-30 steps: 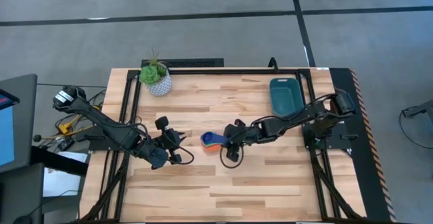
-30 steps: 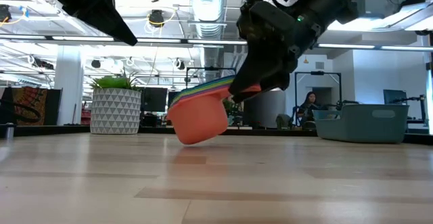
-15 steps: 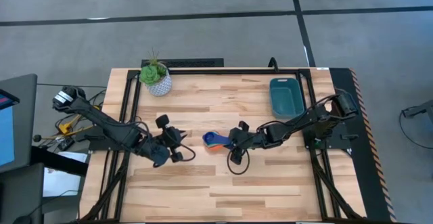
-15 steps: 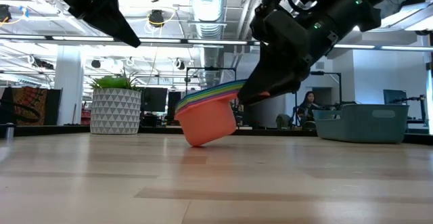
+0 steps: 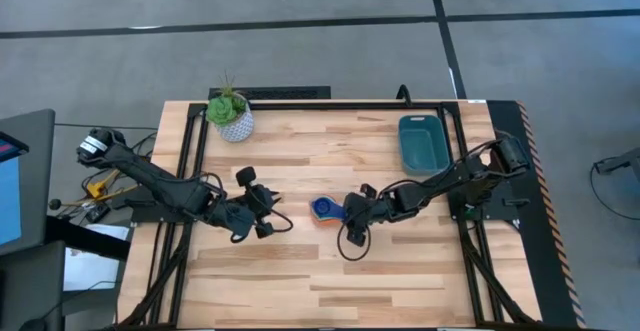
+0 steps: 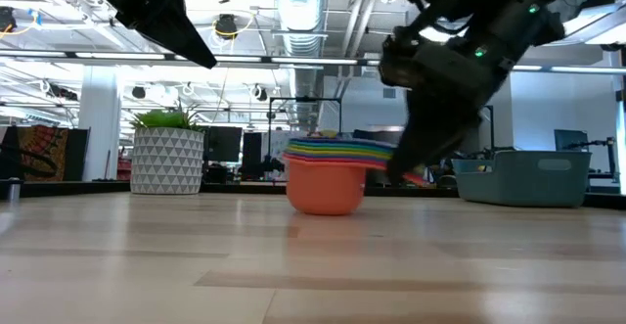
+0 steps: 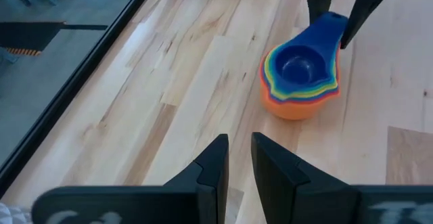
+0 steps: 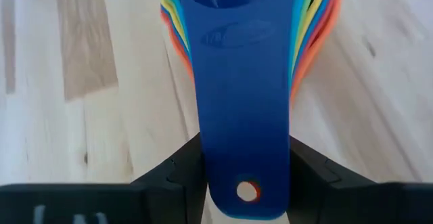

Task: Nest measuring cups in basket
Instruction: Put the nested measuring cups into the blue bin

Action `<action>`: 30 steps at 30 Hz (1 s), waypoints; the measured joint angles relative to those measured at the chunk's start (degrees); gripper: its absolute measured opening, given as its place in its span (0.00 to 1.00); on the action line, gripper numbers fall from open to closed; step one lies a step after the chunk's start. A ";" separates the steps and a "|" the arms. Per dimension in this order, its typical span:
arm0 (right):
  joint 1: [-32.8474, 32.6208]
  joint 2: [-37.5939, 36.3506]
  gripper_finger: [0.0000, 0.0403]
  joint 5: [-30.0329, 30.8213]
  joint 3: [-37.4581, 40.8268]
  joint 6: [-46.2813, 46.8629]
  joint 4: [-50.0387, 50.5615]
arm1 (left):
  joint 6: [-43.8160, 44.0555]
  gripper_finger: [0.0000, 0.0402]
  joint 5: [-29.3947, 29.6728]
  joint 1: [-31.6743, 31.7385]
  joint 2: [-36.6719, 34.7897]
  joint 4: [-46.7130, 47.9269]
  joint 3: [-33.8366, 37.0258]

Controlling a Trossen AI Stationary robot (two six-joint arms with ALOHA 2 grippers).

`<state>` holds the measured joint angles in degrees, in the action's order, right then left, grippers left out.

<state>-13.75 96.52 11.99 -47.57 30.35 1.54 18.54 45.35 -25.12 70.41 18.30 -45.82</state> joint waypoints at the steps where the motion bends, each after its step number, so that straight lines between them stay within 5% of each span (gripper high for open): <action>1: -0.35 -0.48 0.42 -0.09 0.00 0.56 1.44 | -0.37 0.14 -0.28 0.19 0.00 -0.31 0.00; 19: -4.45 -9.71 0.43 -0.92 -0.02 11.51 27.73 | -2.50 0.14 -1.48 0.98 0.00 -1.83 0.00; 30: -6.61 -8.65 0.41 -4.09 0.02 14.43 29.73 | -2.88 0.14 -1.61 0.98 0.00 -2.80 0.00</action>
<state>-20.37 87.88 7.90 -47.55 44.77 31.27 15.65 43.75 -24.14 70.41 15.50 -45.82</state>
